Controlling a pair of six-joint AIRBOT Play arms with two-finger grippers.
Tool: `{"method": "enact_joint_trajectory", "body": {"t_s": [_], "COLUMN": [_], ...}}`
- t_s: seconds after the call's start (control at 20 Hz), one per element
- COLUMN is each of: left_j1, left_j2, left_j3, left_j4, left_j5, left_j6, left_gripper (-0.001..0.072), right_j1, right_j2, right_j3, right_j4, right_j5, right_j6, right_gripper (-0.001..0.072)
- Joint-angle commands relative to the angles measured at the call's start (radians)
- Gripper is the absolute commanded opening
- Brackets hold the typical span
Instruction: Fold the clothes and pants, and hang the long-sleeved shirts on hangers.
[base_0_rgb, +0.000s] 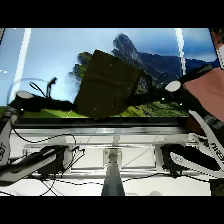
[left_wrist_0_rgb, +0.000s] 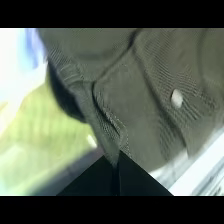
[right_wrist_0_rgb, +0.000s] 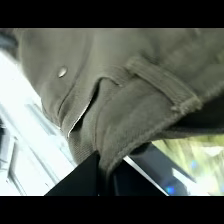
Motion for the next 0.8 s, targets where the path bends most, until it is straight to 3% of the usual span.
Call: {"method": "enact_joint_trajectory", "body": {"t_s": [0.0,0.2,0.3,0.4,0.6,0.75], "left_j1": [0.002,0.002,0.002,0.002,0.002,0.002], "left_j2": [0.135,0.397,0.553,0.692,0.921,0.977], "left_j3": [0.228,0.475,0.499,0.499,0.494,0.401], "left_j4": [-0.097,-0.131,-0.13,-0.121,0.098,0.203], "left_j5": [-0.036,0.117,0.233,0.258,0.242,0.242], "left_j6": [0.018,0.014,0.003,-0.043,-0.295,-0.46], "left_gripper": [0.0013,0.0013,0.0013,0.0013,0.0013,0.0012], "right_j1": [0.0,0.0,0.0,0.0,0.001,0.039], "right_j2": [0.036,0.119,0.185,0.257,0.409,0.459], "right_j3": [0.187,0.415,0.492,0.544,0.547,0.485], "right_j4": [0.001,0.075,0.139,0.181,0.184,0.016], "right_j5": [0.108,0.153,0.142,0.135,0.11,0.003], "right_j6": [-0.004,0.007,0.007,0.023,0.222,0.415], "right_gripper": [0.0044,0.0044,0.0044,0.0044,0.0044,0.0044]}}
